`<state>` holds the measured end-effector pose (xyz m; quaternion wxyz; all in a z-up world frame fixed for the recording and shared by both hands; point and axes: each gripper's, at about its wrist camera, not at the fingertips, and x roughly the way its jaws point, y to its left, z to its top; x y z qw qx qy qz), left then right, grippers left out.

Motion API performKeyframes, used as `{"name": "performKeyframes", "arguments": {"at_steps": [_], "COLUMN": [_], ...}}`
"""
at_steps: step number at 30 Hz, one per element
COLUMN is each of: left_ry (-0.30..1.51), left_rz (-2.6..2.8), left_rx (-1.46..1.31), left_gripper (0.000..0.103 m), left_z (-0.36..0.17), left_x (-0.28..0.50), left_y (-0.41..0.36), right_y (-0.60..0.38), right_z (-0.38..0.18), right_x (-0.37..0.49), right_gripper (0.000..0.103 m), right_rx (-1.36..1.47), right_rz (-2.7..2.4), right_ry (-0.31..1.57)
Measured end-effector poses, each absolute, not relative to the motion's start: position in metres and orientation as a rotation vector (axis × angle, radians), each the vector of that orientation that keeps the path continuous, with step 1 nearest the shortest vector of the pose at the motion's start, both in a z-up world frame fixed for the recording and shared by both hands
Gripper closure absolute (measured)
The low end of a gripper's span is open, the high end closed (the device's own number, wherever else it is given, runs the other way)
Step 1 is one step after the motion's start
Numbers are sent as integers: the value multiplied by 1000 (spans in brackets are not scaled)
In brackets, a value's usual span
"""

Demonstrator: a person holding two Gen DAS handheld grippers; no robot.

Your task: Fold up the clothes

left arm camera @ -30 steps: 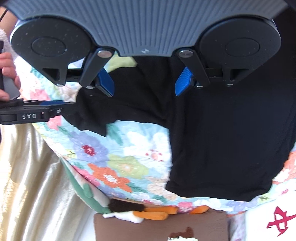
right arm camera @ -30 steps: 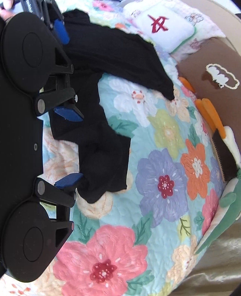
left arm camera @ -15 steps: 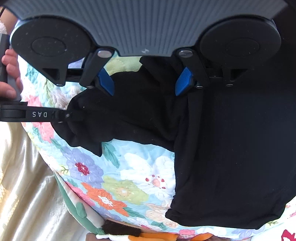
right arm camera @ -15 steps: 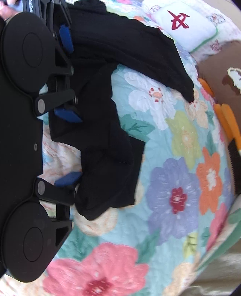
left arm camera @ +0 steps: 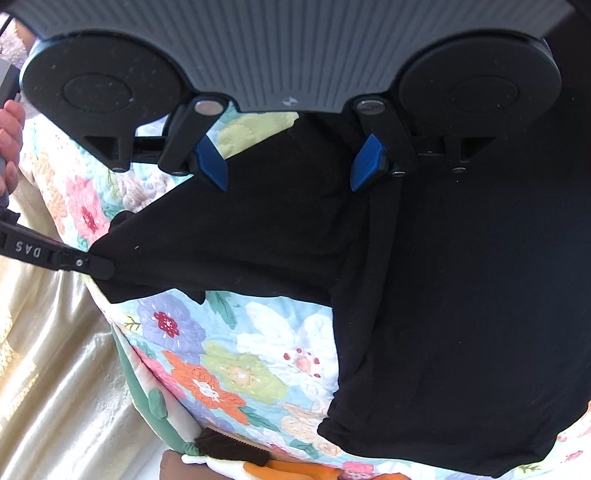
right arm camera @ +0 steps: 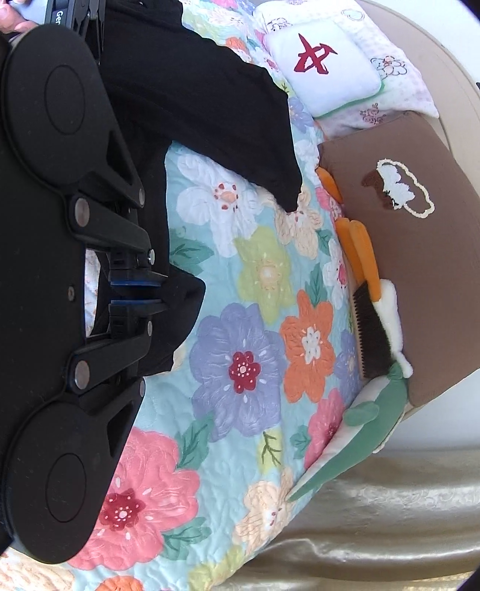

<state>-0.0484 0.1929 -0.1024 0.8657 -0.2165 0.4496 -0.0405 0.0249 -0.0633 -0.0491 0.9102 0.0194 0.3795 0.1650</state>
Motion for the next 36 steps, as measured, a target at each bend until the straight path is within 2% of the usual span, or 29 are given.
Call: {"name": "performKeyframes", "arguments": {"at_steps": [5, 10, 13, 16, 27, 36], "left_ry": [931, 836, 804, 823, 866, 902], "left_rz": [-97, -207, -250, -228, -197, -175], "left_rx": [-439, -526, -464, -397, -426, -378], "left_gripper": [30, 30, 29, 29, 29, 28], "left_z": [-102, -95, -88, -88, -96, -101], "left_x": [-50, -53, -54, -52, -65, -63], "left_y": [191, 191, 183, 175, 180, 175], "right_y": [-69, -69, -71, -72, -102, -119], "right_z": [-38, -32, -33, -30, 13, -11], "right_x": [12, 3, 4, 4, 13, 38], "right_gripper": [97, 97, 97, 97, 98, 99], "right_rx": [66, 10, 23, 26, -9, -45], "right_rz": [330, 329, 357, 352, 314, 247], "right_ry": [736, 694, 693, 687, 505, 654]}}
